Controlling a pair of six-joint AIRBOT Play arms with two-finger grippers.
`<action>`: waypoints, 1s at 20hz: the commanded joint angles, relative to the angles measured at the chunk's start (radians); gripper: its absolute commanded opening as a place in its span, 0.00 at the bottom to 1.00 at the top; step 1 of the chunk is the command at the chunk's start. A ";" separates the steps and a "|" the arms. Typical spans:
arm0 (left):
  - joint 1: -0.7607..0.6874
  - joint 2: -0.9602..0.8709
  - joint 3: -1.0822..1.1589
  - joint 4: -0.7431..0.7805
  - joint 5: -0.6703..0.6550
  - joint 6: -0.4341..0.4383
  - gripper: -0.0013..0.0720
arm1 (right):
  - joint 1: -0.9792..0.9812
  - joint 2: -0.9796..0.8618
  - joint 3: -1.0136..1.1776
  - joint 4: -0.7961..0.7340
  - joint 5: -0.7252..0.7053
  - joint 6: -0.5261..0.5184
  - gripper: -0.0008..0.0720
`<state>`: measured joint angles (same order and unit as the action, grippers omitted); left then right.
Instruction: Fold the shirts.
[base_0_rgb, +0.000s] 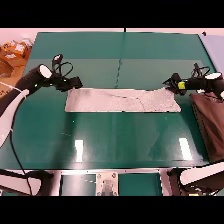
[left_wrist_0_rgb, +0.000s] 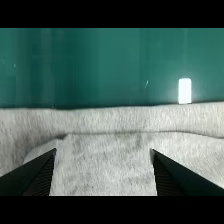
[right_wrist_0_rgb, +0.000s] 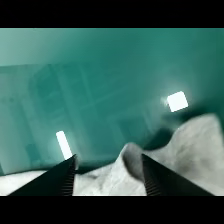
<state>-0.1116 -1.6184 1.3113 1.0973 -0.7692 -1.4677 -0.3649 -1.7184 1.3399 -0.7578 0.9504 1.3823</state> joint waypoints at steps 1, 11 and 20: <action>0.019 -0.014 0.079 0.027 -0.082 0.010 0.92 | -0.085 -0.043 0.113 0.000 0.159 -0.117 0.72; 0.070 -0.013 0.177 -0.006 -0.298 0.002 0.05 | -0.207 -0.178 0.086 -0.016 0.408 -0.304 0.85; 0.068 -0.013 0.177 -0.060 -0.329 0.008 0.04 | -0.058 -0.204 0.148 0.007 0.513 -0.365 0.05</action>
<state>-0.0422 -1.6314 1.4868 1.0710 -1.0904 -1.4647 -0.4610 -1.9224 1.4590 -0.7834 1.4036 1.0222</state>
